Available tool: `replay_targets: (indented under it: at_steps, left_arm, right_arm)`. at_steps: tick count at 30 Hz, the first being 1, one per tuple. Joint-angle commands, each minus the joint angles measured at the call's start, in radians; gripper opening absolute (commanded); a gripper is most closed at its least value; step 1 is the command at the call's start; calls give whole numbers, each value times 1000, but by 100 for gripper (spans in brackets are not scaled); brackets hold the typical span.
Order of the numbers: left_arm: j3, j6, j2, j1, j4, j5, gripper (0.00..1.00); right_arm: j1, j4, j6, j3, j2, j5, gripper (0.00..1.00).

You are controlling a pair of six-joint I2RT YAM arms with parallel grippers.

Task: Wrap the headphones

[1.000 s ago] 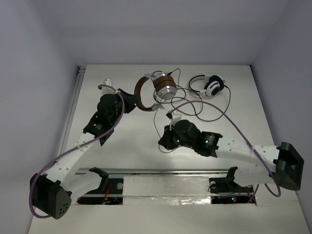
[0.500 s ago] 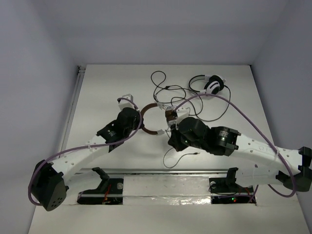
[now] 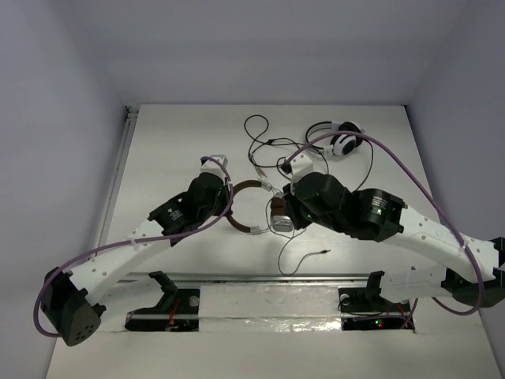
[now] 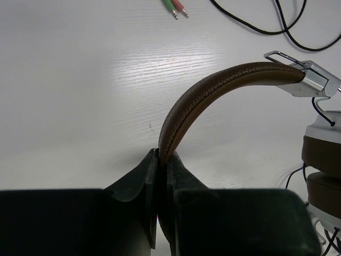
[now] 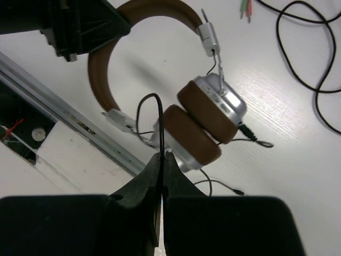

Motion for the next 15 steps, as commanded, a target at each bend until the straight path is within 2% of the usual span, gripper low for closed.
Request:
replay_targets:
  at_steps: [1,3,5,6,10,15]
  left_arm:
    - [104,65,-56,-8,-59,35,0]
    - [112,128,-53,-8,-87,51,0]
    - [121,163,-45,-8,-98,123,0]
    - [121,182,-45,-8,-89,158,0]
    - [130,213,-73,-8,-72,170,0]
    - [139,283,-88,-8,-64,313,0]
  right_arm:
    - [-30,-49,-75,57,11,53,0]
    - [-61,-57,-101,64,15,73,0]
    - [-99,-40,-127,56,17,64,0]
    - [-136,-31,-147,56,18,44,0]
    - [-136,6,-146,25,-4,-86,0]
    - [-155,11,-138,-13,-61,-11,0]
